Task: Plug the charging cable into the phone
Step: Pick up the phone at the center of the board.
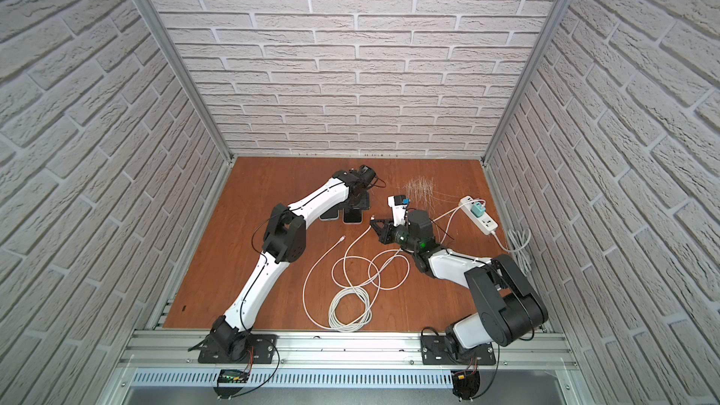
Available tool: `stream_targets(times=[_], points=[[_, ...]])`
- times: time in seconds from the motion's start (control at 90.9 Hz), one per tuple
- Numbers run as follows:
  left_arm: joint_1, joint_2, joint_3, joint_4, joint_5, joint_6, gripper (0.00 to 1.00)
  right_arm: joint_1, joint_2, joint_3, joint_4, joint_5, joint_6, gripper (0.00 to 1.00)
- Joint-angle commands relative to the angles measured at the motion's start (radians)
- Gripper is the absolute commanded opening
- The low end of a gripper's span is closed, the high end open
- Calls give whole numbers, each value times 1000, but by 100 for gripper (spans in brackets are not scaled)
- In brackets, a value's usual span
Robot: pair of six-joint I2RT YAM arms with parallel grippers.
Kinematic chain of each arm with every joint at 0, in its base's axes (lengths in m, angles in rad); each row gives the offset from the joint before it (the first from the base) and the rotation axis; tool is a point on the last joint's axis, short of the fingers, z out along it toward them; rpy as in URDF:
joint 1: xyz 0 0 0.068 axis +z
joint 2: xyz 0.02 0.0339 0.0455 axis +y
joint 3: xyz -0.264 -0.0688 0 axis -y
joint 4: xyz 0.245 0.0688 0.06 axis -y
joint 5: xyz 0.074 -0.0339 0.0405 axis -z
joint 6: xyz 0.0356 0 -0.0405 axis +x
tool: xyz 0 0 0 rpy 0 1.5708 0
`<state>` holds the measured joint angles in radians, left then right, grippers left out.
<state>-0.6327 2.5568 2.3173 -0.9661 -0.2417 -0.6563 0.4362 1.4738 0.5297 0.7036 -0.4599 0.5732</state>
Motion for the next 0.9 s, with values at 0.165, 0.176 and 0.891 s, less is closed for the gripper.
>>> stream_targets(times=[0.165,0.176,0.891], points=[[-62,-97,-240,-54,60,-30,72,-5,6,17,35,-7,6,3],[-62,-97,-241,-53,63,-30,74,-5,5,18,35,-8,6,3],[-58,-89,-255,-88,87,-54,84,-7,8,20,34,-11,3,3]])
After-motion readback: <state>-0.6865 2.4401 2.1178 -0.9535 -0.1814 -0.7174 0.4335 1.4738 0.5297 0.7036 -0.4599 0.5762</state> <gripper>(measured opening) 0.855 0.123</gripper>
